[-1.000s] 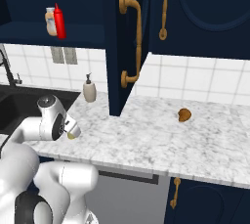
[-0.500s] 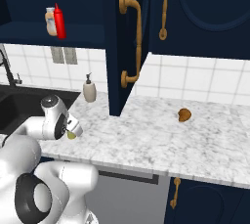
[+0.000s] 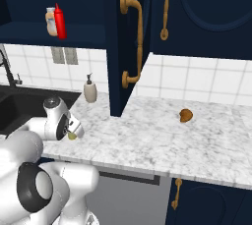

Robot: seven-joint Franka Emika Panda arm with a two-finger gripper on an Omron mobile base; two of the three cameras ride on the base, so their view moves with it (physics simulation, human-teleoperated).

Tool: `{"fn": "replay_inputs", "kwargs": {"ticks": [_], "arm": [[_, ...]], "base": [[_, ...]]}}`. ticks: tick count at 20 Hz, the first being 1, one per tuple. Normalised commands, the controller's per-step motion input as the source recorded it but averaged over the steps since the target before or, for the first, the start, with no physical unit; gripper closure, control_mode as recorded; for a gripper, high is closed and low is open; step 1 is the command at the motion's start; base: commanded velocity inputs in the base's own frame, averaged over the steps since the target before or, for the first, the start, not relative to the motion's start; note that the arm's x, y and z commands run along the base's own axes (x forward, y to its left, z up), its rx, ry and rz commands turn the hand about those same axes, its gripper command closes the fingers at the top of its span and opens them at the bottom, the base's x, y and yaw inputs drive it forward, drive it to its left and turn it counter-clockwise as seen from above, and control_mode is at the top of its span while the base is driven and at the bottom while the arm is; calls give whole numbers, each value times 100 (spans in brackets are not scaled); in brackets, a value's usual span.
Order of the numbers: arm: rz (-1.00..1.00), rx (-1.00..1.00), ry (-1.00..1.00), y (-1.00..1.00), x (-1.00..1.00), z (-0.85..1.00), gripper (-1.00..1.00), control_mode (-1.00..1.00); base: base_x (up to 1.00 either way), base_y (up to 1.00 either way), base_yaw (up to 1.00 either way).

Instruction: Put the shaker and condiment bottle from the counter next to their counterparts in the cabinet.

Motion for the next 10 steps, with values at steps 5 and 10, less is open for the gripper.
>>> {"fn": "replay_inputs", "kwargs": {"ticks": [5,10], "arm": [[0,0,0,0,6,-18,-100,-100],[0,0,0,0,9,-16,-100,-100]], "base": [[0,0,0],[0,0,0]]}}
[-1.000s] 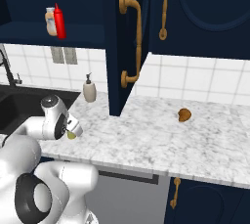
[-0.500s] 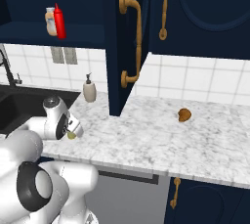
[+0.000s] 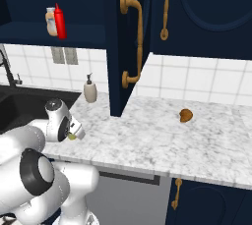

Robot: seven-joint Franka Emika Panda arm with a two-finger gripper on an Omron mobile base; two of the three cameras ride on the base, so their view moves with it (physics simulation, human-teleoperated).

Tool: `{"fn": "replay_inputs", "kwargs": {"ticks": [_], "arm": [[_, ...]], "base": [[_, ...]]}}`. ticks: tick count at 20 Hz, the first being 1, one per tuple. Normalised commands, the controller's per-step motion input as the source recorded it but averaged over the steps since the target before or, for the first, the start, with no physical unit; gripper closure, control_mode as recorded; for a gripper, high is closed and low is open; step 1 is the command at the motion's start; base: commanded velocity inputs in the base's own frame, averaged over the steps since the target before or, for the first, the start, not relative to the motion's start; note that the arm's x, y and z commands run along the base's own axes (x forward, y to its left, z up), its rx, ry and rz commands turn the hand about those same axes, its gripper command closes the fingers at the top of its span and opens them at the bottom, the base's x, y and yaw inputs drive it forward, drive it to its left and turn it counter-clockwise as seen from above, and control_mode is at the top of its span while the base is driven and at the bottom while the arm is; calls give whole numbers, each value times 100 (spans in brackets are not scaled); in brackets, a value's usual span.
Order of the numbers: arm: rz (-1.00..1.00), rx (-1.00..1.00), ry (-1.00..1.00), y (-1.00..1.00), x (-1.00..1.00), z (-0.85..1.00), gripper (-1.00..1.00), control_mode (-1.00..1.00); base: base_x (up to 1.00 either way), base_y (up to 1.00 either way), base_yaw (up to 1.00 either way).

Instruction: Put the shaker and condiment bottle from the counter next to their counterparts in the cabinet.

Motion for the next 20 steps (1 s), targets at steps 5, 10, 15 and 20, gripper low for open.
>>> {"fn": "replay_inputs", "kwargs": {"ticks": [5,10,15,20], "arm": [[0,0,0,0,10,-16,-100,-100],[0,0,0,0,19,-17,-100,-100],[1,0,2,1,39,-17,-100,-100],[1,-3,9,15,57,-20,100,-100]], "base": [[0,0,0],[0,0,0],[0,0,0],[0,0,0]]}}
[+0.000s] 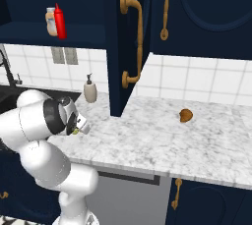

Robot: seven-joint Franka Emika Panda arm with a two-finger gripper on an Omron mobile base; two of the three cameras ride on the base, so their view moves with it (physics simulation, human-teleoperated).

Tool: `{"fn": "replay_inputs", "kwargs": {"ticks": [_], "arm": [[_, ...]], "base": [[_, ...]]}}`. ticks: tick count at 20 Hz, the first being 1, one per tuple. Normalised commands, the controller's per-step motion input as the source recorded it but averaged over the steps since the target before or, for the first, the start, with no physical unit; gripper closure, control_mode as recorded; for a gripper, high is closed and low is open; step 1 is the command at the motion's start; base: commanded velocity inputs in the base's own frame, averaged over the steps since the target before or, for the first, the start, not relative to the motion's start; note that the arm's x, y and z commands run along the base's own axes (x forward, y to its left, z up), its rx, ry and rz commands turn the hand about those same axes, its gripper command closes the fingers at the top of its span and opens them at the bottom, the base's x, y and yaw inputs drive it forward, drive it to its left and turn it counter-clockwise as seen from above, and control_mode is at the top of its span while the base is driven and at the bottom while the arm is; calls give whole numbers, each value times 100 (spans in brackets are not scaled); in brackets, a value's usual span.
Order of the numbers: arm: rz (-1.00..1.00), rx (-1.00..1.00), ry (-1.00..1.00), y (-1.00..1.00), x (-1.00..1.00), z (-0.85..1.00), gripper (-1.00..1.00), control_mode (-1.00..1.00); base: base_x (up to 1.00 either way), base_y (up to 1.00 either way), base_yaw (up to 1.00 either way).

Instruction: Put the shaker and condiment bottle from the counter next to their counterparts in the cabinet.

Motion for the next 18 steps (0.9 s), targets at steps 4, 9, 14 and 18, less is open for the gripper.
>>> {"fn": "replay_inputs", "kwargs": {"ticks": [4,9,14,18], "arm": [[0,0,10,1,55,-17,100,-100],[0,0,8,0,16,-8,100,-100],[0,-1,-1,0,2,9,100,-100],[0,-7,-13,0,0,38,100,-100]], "base": [[0,0,0],[0,0,0],[0,0,0],[0,0,0]]}}
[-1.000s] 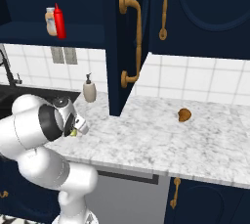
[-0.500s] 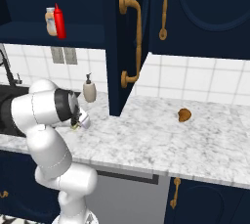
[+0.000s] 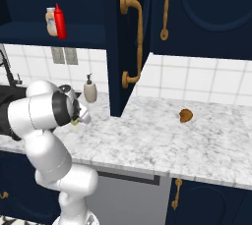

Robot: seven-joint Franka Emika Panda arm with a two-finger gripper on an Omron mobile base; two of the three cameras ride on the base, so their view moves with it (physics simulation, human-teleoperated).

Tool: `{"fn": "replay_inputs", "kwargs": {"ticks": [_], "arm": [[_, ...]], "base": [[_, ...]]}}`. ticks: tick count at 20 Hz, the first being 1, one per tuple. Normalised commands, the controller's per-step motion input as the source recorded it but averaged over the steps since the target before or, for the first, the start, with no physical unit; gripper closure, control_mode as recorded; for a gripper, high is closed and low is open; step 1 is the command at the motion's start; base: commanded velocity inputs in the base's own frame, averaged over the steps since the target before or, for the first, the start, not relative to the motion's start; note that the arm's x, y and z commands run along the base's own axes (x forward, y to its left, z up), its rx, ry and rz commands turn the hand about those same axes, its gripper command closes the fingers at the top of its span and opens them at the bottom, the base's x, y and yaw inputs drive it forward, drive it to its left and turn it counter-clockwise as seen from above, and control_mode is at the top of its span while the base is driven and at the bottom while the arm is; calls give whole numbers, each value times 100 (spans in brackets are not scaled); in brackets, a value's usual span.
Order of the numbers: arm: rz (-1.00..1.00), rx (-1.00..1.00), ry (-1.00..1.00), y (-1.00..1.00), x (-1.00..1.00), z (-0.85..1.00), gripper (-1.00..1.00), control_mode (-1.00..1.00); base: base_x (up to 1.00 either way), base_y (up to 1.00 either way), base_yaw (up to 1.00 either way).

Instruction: Put the shaker and condiment bottle from the counter next to their counterparts in the cabinet.

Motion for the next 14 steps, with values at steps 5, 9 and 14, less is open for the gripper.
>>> {"fn": "replay_inputs", "kwargs": {"ticks": [5,9,14], "arm": [[0,-8,-15,0,0,59,100,-100],[0,-7,-12,0,-3,67,100,-100],[0,-11,-14,0,-1,71,100,-100]], "base": [[0,0,0],[0,0,0],[0,0,0]]}}
